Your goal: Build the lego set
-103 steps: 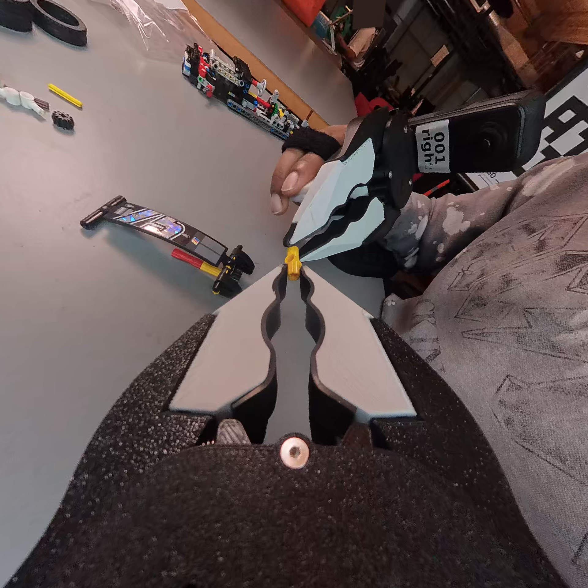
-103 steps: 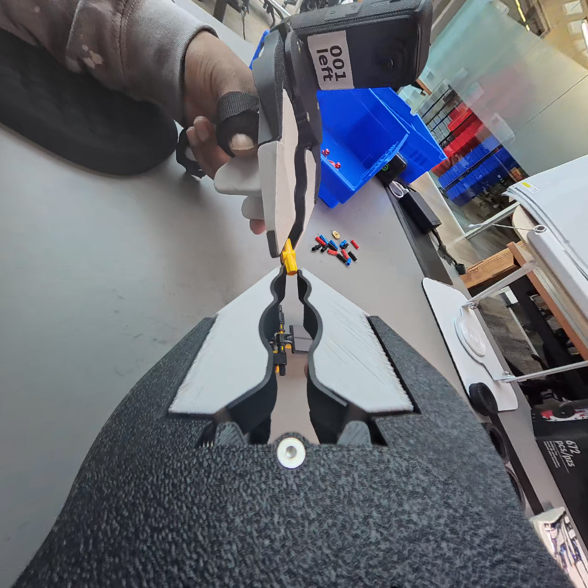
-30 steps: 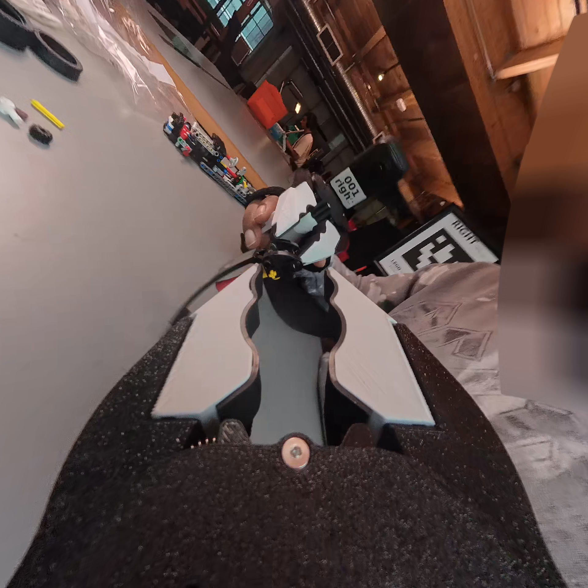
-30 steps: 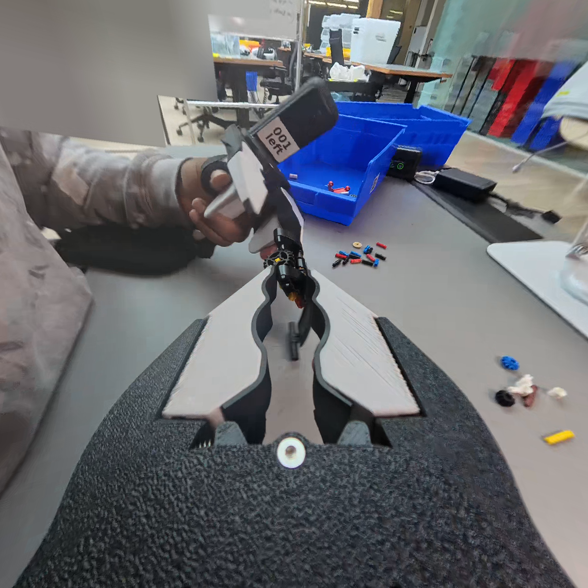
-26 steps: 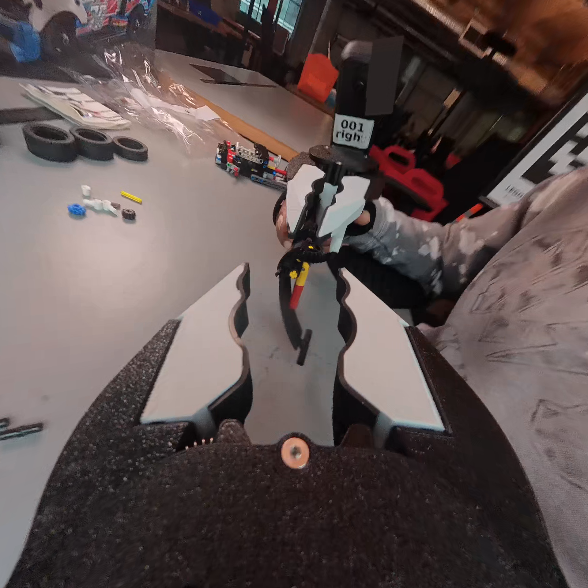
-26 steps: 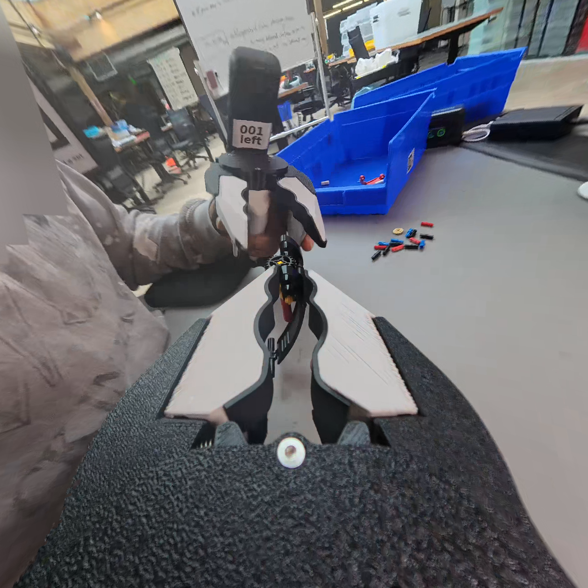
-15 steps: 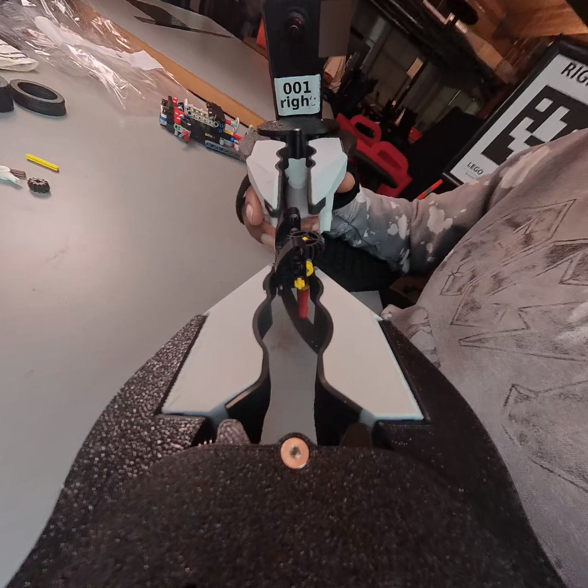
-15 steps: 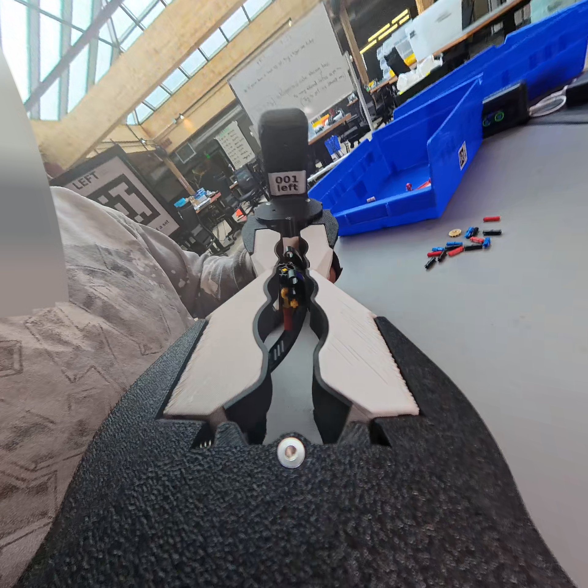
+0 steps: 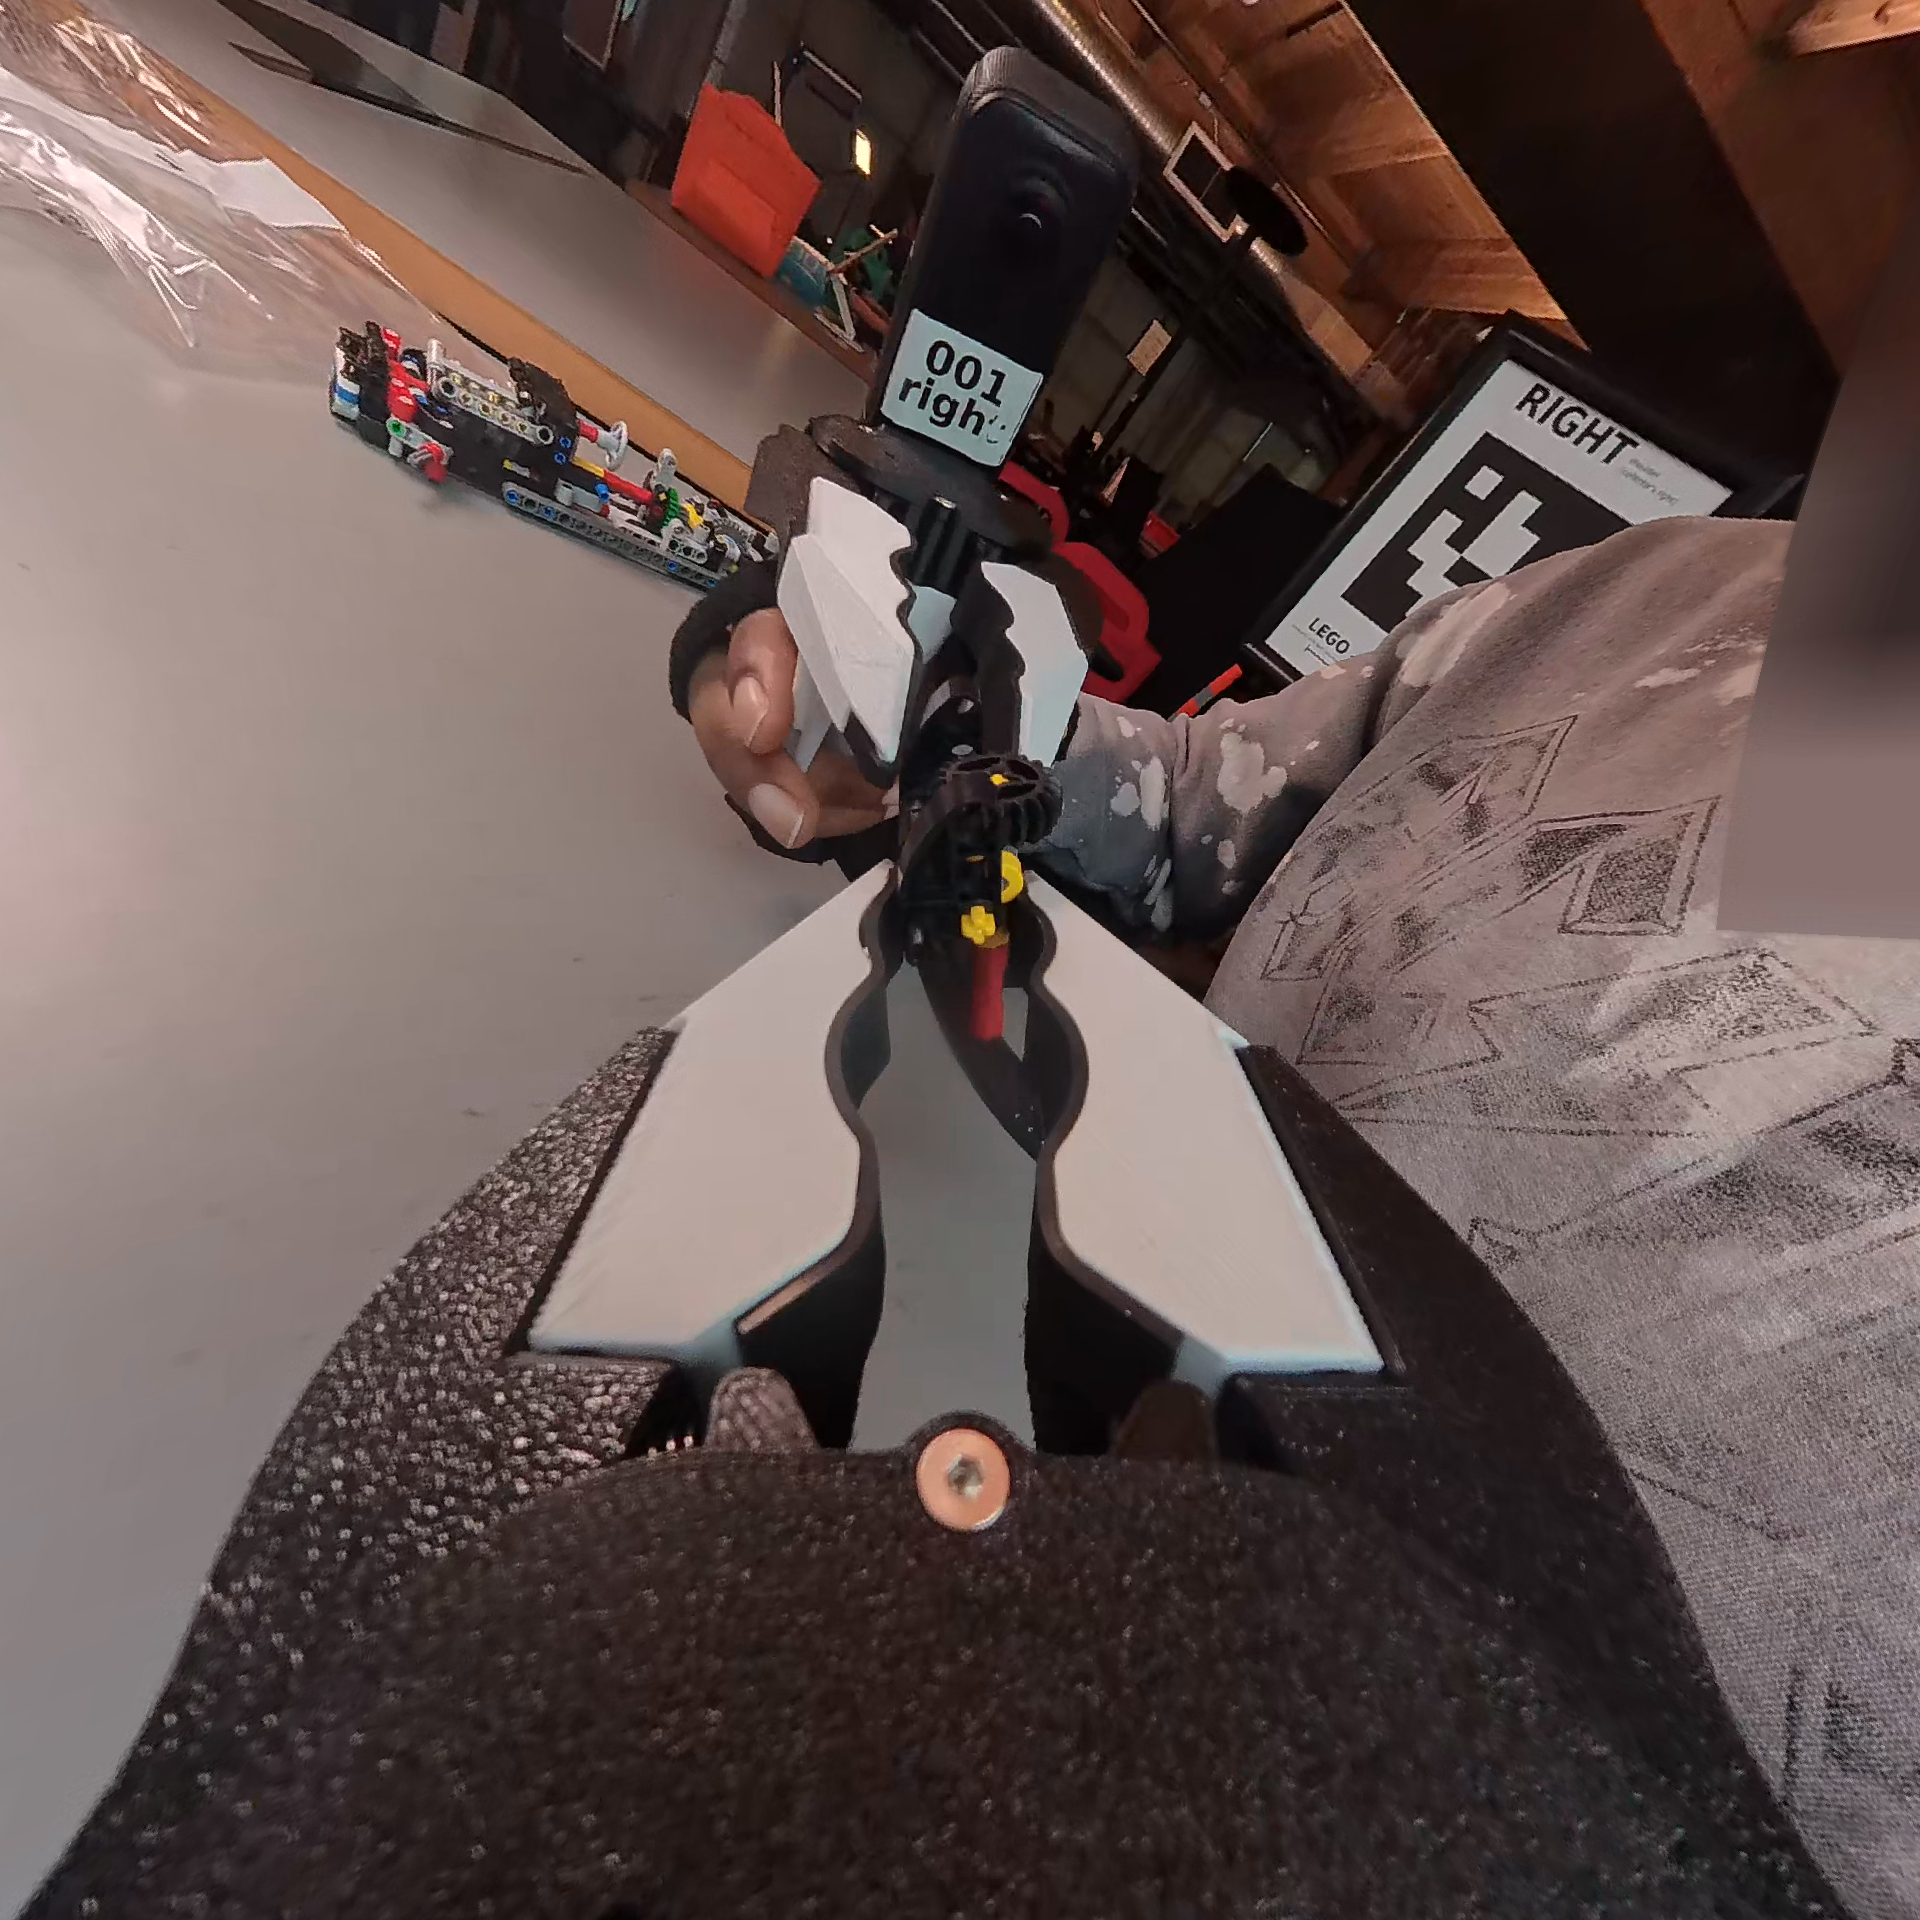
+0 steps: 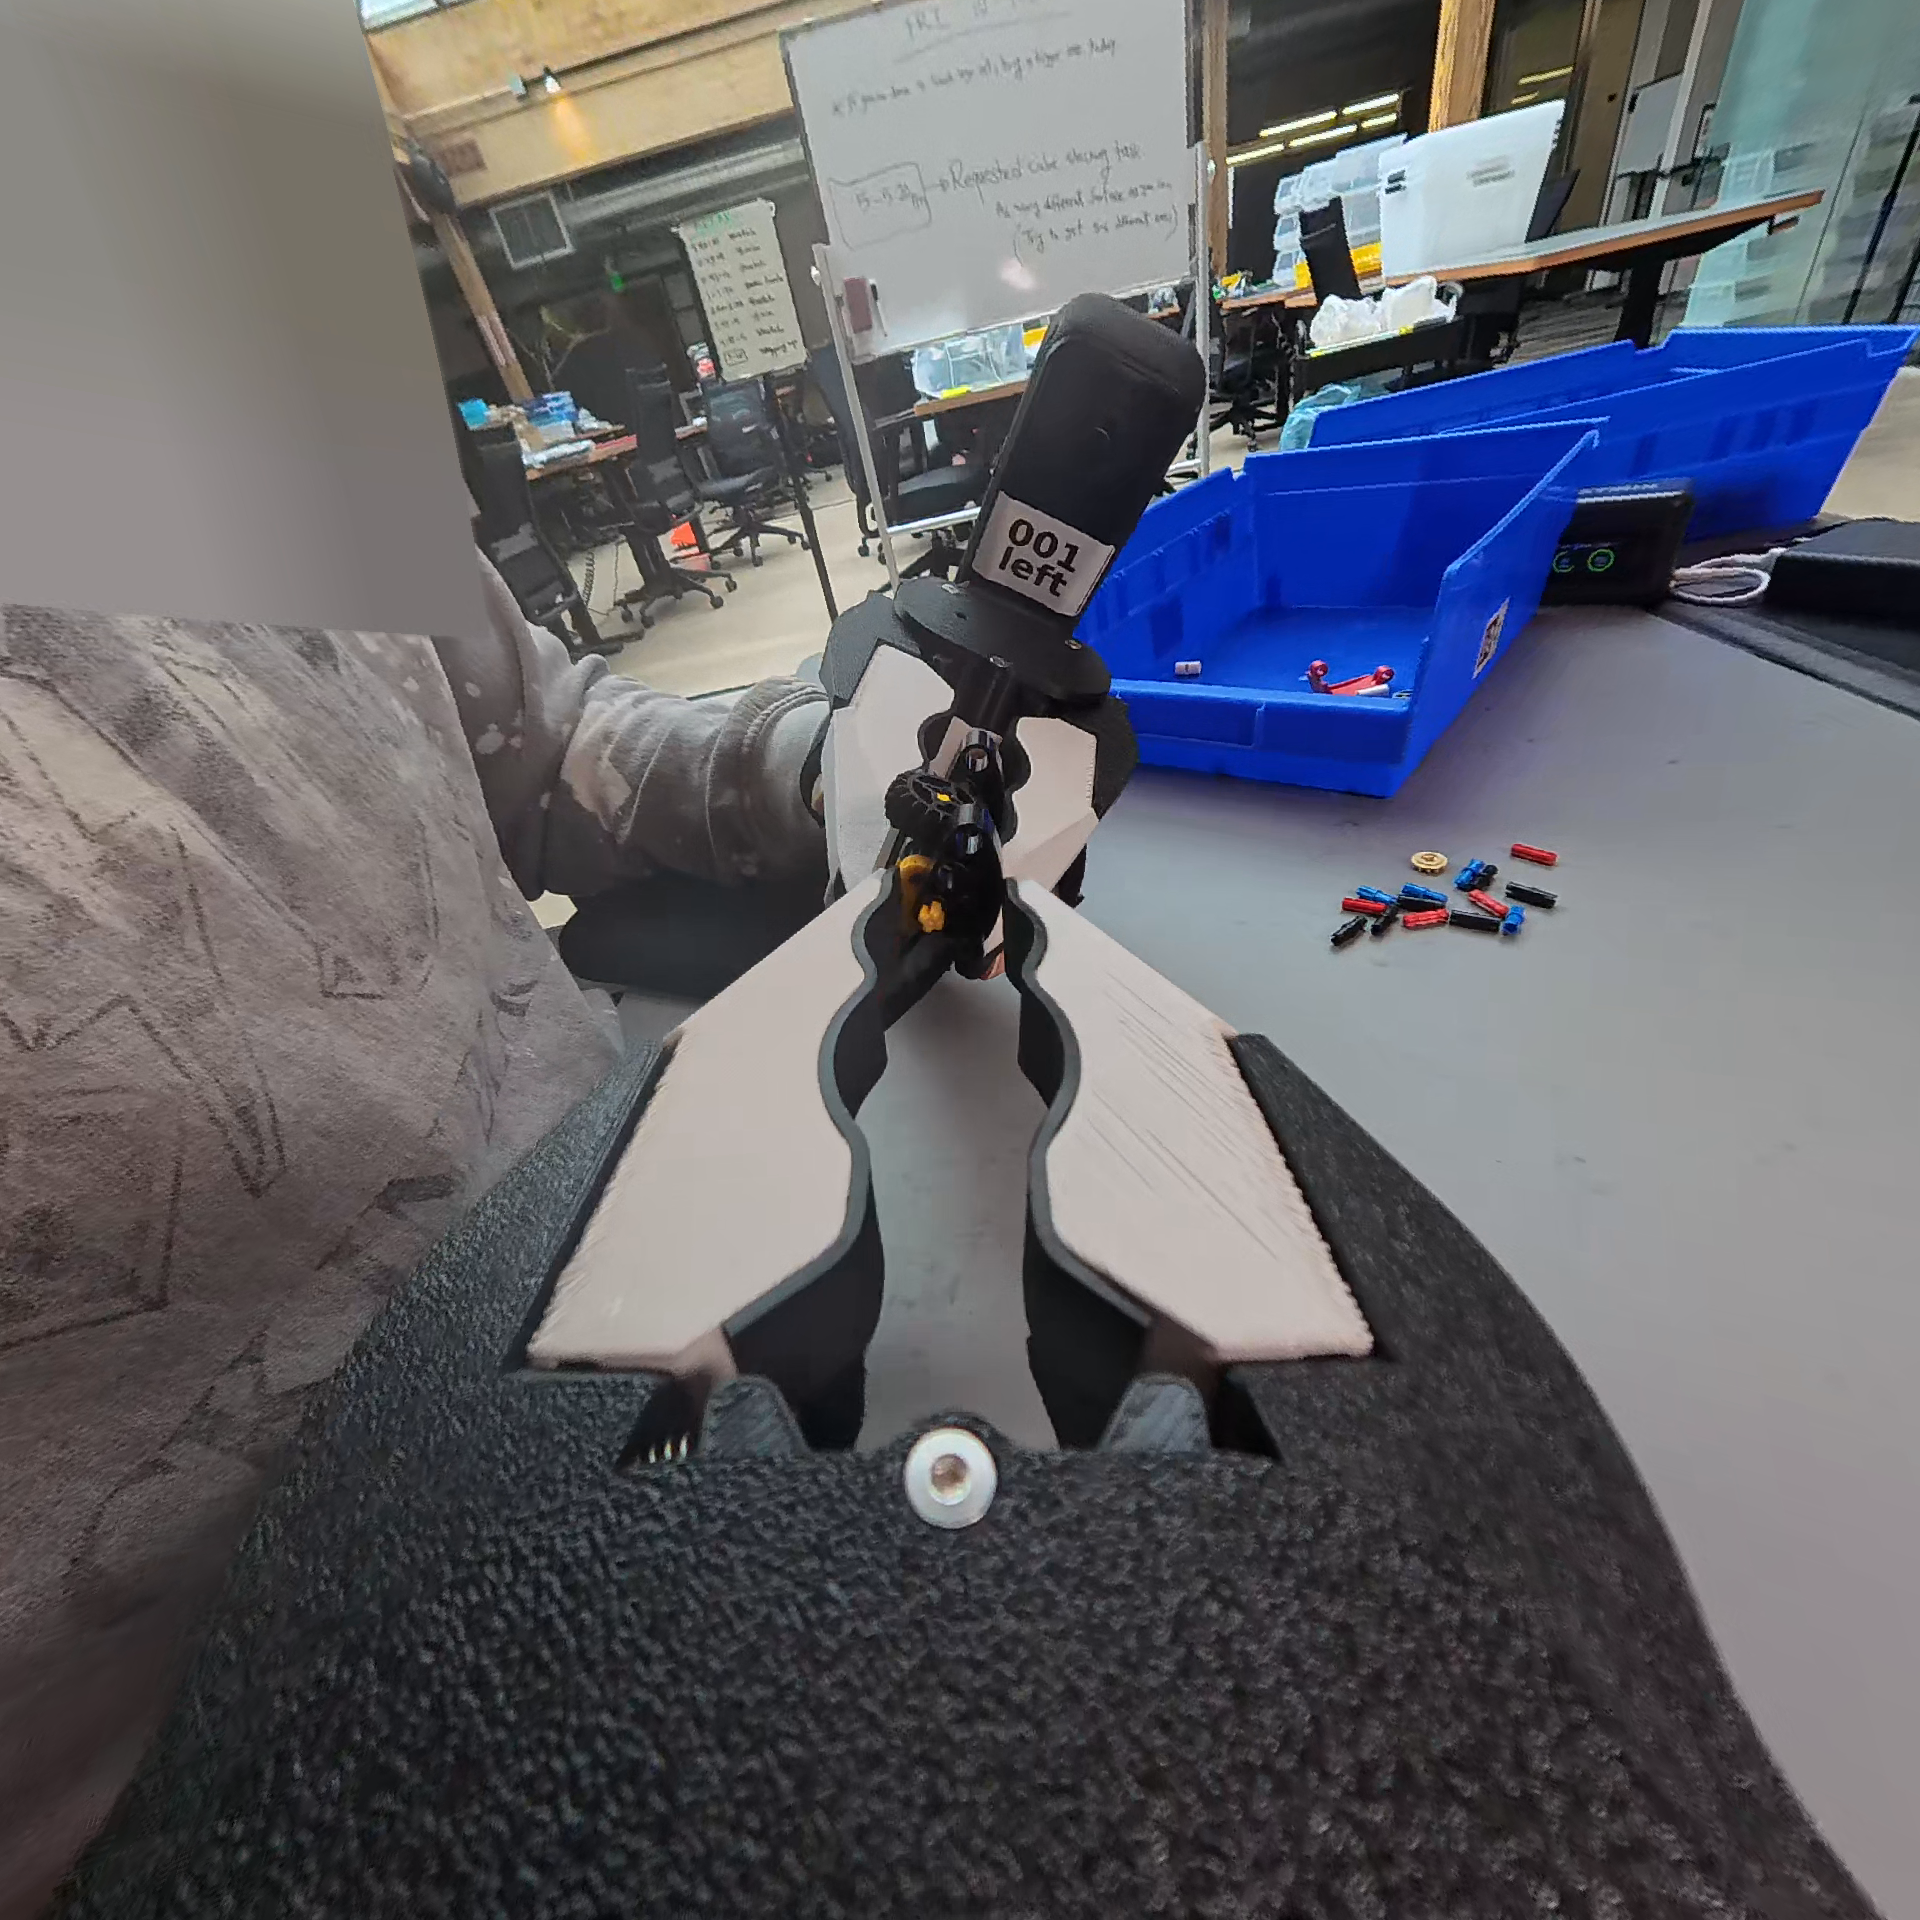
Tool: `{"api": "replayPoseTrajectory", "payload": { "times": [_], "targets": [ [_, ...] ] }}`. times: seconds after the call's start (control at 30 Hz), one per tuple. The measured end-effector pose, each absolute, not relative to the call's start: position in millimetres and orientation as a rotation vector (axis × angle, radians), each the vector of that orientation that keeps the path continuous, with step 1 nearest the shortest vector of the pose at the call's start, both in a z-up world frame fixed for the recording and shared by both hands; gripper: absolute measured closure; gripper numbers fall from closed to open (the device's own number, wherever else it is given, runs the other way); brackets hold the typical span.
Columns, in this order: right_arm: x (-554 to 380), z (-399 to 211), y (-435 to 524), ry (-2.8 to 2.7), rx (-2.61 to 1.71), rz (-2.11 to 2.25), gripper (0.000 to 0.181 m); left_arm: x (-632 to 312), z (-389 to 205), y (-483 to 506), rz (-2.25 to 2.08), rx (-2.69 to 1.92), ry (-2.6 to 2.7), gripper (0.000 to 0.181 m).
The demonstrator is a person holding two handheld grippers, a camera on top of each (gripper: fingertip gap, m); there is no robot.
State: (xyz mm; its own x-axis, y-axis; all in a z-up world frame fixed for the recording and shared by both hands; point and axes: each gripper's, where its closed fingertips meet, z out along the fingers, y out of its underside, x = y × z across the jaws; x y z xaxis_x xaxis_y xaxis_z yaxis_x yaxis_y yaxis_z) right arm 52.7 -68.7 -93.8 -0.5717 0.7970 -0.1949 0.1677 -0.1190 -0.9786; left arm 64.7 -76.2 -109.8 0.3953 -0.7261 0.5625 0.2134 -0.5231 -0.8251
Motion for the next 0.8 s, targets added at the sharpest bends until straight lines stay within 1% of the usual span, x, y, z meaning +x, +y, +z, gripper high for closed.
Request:
{"api": "replayPoseTrajectory", "payload": {
  "times": [0.07,0.13,0.23,0.47,0.57,0.6,0.63,0.73,0.8],
  "targets": [
    [54,-93,-69,-1.687,-1.066,1.742,0.167,65,-108,-76,-1.263,-1.724,0.457,0.162],
    [53,-94,-69,-1.689,-1.071,1.735,0.168,65,-107,-76,-1.242,-1.720,0.459,0.151],
    [51,-96,-71,-1.699,-1.077,1.717,0.168,63,-111,-75,-1.188,-1.742,0.472,0.162],
    [48,-90,-65,-1.650,-1.097,1.745,0.168,56,-101,-67,-1.154,-1.697,0.397,0.165],
    [54,-99,-40,-1.626,-1.156,1.694,0.169,20,-71,-65,-1.162,-1.556,0.252,0.166],
    [58,-98,-34,-1.602,-1.163,1.714,0.169,9,-68,-66,-1.105,-1.549,0.253,0.167],
    [61,-93,-33,-1.584,-1.158,1.757,0.169,6,-71,-68,-1.046,-1.574,0.278,0.166],
    [57,-93,-38,-1.606,-1.130,1.737,0.168,11,-78,-67,-1.074,-1.596,0.276,0.165],
    [54,-102,-42,-1.650,-1.129,1.682,0.168,17,-97,-62,-1.014,-1.707,0.313,0.164]
  ]
}}
